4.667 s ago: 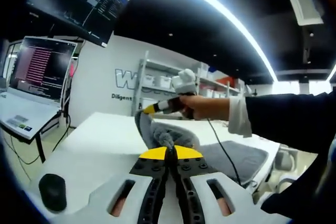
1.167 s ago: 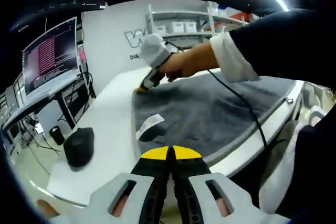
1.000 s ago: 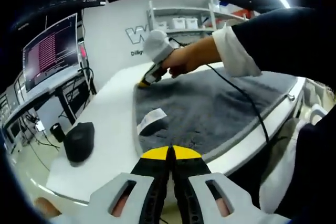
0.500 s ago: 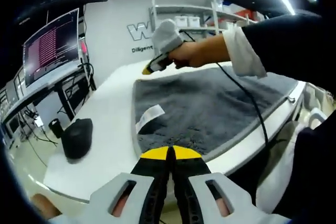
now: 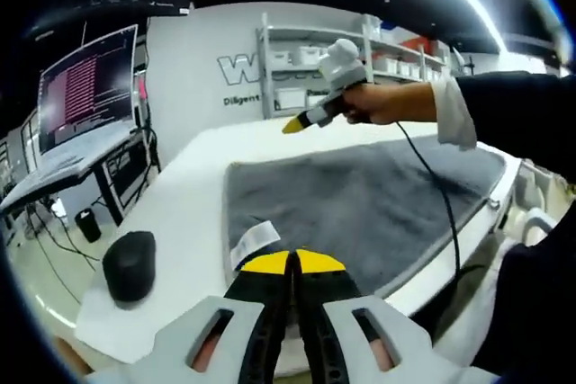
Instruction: Open the folded towel by lifting each exposed corner and separating the folded layers until the towel lies flat within the target outline without major curled edges
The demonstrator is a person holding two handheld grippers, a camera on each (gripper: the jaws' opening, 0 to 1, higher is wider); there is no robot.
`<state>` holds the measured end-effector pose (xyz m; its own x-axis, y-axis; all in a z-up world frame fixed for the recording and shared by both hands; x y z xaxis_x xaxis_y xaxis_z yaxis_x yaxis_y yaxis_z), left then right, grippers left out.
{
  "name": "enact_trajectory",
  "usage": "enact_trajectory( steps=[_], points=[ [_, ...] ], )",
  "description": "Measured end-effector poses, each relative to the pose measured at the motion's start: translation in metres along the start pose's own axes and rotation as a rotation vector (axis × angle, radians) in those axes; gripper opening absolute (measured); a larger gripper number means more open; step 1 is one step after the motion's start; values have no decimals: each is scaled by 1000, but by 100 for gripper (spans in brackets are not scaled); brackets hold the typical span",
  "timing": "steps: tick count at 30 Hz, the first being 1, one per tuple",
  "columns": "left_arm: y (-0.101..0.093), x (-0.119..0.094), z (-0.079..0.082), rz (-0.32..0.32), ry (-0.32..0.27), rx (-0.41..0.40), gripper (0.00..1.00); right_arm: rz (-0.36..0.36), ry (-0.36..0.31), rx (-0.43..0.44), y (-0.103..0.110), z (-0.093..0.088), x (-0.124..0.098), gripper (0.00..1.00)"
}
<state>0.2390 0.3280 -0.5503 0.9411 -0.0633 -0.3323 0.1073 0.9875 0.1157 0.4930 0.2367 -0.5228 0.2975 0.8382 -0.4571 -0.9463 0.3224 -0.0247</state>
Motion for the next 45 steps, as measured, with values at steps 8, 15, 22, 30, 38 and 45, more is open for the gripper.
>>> enact_trajectory(
  steps=[8,15,22,30,38,45],
  points=[
    [-1,25,20,5,-27,26,1,45,14,2,7,-15,-47,0],
    [1,61,32,8,-11,33,1,58,21,0,13,-36,-81,0],
    [-4,82,42,-20,-3,27,1,67,32,-2,15,-55,-101,0],
    [-5,108,39,-41,29,-14,1,99,62,2,29,-86,-112,0],
    [2,138,33,-14,65,-2,1,129,104,-9,45,-117,-111,0],
    [-4,143,22,-2,106,22,1,129,109,-11,45,-127,-112,0]
  ],
)
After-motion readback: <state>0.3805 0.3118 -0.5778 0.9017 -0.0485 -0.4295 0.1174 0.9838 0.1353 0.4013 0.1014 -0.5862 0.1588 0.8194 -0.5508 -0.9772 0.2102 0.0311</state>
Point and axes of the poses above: the point that each gripper's makers call its tool centre point, and the gripper's own axes: x roughly forward along the fingers, y roughly to its left, z roughly out of its top, the point moved 2 cm from there along -x, roughly backward along the fingers, and after that the axes turned 7 degrees about z, right-handed, at the moved point
